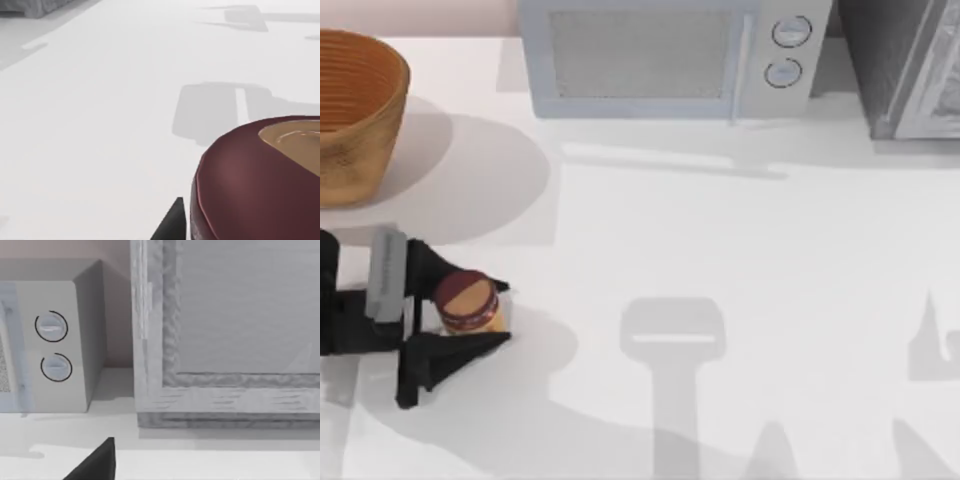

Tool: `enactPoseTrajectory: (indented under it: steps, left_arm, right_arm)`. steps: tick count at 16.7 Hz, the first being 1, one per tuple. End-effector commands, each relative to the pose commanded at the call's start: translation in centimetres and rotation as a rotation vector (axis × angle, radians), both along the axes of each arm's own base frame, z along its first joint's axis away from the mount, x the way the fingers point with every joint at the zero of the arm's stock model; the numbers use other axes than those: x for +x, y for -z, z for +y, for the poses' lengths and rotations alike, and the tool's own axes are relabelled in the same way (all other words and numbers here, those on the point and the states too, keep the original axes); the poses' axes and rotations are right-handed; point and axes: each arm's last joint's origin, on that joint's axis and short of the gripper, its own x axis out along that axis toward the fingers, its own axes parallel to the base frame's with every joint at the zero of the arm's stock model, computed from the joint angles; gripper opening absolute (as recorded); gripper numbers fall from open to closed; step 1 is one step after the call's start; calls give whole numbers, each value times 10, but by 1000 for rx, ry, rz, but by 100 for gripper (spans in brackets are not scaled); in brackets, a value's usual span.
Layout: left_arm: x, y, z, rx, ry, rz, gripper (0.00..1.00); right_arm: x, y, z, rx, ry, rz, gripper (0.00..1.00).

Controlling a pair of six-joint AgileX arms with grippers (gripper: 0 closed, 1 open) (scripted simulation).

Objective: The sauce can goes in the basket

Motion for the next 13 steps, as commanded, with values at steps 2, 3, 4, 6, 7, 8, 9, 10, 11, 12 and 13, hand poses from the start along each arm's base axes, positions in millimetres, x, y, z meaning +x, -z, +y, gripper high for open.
enactPoseTrajectory:
  steps: [2, 3, 4, 6, 7, 8, 9, 10, 11, 12, 13]
  left_arm:
    - [0, 0, 0, 0, 0, 0, 2]
    - [0, 0, 0, 0, 0, 0, 0]
    - [0, 0, 0, 0, 0, 0, 0]
    - [0, 0, 0, 0, 0, 0, 0]
    - [0, 0, 0, 0, 0, 0, 0]
    - [0, 0, 0, 0, 0, 0, 0]
    - [0, 0, 0, 0, 0, 0, 0]
    - [0, 0, 0, 0, 0, 0, 0]
    - [0, 0, 1, 0, -3, -1, 0]
    - [0, 0, 1, 0, -3, -1, 0]
    - [0, 0, 1, 0, -2, -2, 0]
  right_arm:
    - [0, 0, 0, 0, 0, 0, 100]
    - [0, 0, 0, 0, 0, 0, 100]
    - [0, 0, 0, 0, 0, 0, 100]
    - [0, 0, 0, 0, 0, 0, 100]
    - [0, 0, 0, 0, 0, 0, 100]
    - [0, 0, 0, 0, 0, 0, 100]
    - [0, 0, 0, 0, 0, 0, 100]
    - [0, 0, 0, 0, 0, 0, 100]
    - [0, 0, 0, 0, 0, 0, 100]
    - [0, 0, 0, 0, 0, 0, 100]
    - [0, 0, 0, 0, 0, 0, 100]
